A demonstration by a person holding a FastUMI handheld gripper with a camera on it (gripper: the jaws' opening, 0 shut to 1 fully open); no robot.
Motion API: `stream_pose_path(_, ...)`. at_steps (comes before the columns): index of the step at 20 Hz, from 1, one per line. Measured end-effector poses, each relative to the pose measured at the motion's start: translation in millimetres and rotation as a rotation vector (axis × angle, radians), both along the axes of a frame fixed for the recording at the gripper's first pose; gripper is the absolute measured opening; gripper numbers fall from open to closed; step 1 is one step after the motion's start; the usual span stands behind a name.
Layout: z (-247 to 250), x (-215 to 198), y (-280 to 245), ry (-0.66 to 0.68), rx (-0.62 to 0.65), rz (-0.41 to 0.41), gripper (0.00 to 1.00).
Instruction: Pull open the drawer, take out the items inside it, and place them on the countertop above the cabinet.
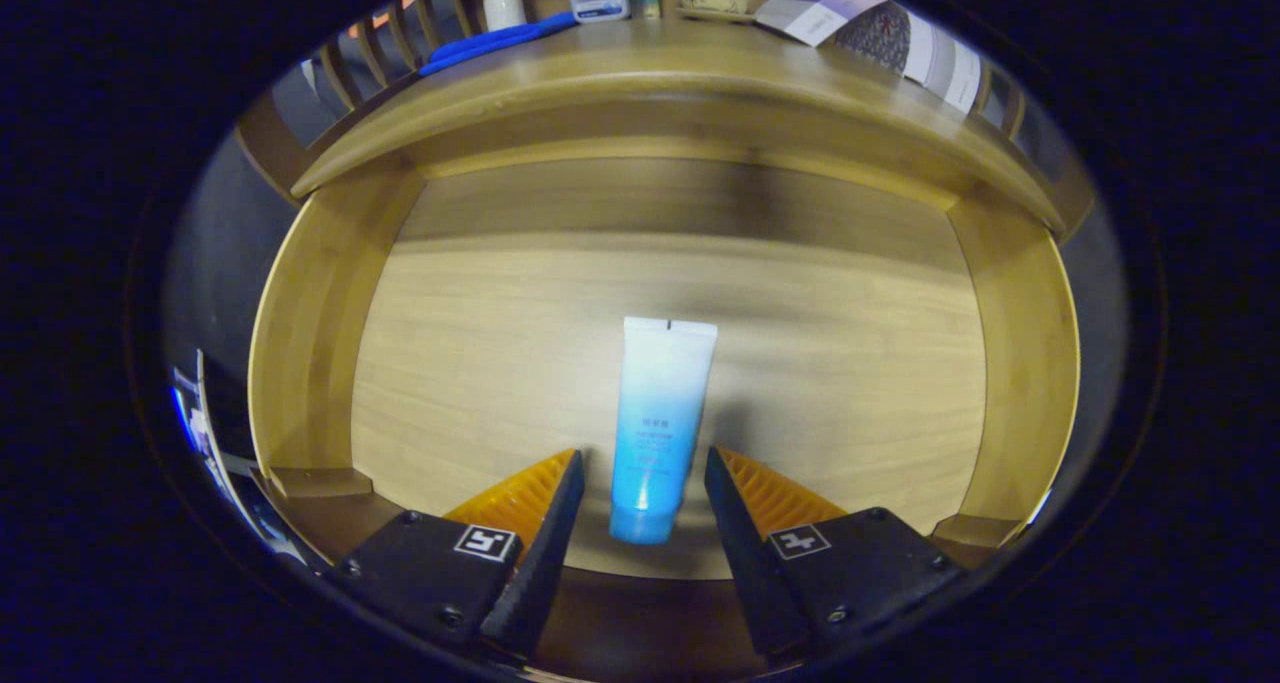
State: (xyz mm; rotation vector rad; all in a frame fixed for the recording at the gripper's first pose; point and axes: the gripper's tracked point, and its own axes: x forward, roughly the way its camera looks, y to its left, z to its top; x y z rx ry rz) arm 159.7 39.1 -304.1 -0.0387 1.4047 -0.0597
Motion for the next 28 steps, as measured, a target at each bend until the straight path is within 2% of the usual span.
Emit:
stream_pose_path(3,-5.0,-3.8,3.1,0.018,0.019,-0.031,0.73)
stream_pose_path(6,-5.8,-3.2,0.9,0.011,-0.002,-0.027,0.66)
stream_pose_path(9,-6.9,-3.4,-3.9,0.002,-0.029,-0.035,0.53)
stream_pose_path(14,-2.8,-2.3,-4.8,-0.030,-0.023,-0.042,0.43)
stream_pose_path(20,25.3,1.8,-1.4,-0.084,-0.028,-0.021,0.40)
stream_pose_path(28,96.1,17.3,7.7,-0.179,-0.022,0.032,0.40)
